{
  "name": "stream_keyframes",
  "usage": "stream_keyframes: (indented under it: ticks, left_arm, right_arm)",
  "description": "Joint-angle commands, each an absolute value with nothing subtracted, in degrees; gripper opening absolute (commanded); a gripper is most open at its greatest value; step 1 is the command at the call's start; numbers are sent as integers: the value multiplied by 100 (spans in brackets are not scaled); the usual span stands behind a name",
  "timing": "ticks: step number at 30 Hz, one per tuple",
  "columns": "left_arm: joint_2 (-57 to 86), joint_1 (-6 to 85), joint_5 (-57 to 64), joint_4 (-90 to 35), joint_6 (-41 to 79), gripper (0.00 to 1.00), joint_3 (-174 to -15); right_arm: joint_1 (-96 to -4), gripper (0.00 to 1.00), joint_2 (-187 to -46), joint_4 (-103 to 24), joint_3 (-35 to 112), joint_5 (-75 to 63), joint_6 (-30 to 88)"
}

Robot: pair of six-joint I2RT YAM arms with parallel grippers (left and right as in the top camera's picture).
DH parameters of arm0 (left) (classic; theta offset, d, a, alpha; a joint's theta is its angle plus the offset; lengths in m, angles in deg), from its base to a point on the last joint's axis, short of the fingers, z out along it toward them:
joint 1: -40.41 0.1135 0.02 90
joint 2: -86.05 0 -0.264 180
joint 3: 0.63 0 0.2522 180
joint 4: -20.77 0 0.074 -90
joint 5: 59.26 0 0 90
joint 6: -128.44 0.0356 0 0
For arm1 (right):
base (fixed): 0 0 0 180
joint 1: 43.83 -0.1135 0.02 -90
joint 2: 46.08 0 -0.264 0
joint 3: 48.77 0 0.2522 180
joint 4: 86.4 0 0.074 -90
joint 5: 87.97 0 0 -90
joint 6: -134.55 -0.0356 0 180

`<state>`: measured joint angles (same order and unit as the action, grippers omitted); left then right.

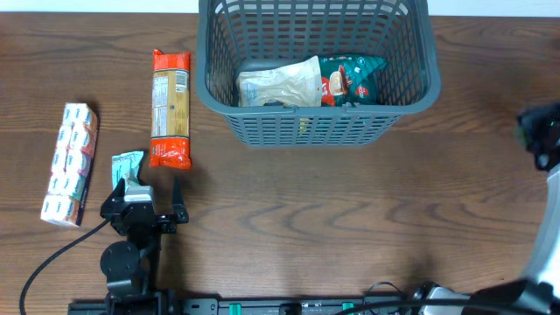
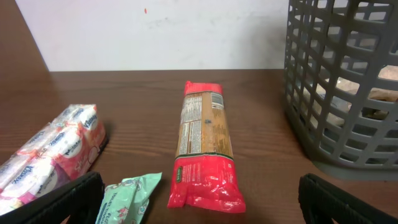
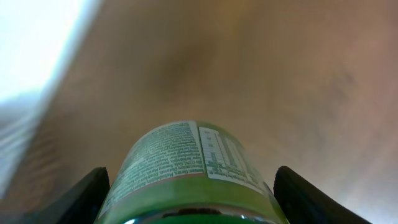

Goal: Pack container

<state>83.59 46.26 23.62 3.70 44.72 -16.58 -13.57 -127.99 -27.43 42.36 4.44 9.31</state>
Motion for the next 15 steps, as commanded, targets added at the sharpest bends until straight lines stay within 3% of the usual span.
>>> stream_keyframes:
  ticks: [1, 15]
  left_arm:
    - [8390, 4646, 2347, 285, 4548, 99, -1503]
    - [8390, 4646, 2347, 285, 4548, 99, -1503]
  right_arm:
    - [-1846, 1, -12375, -2743, 4909, -142, 2159]
    - [-4725, 1, -12329, -2798, 6629, 75, 3811]
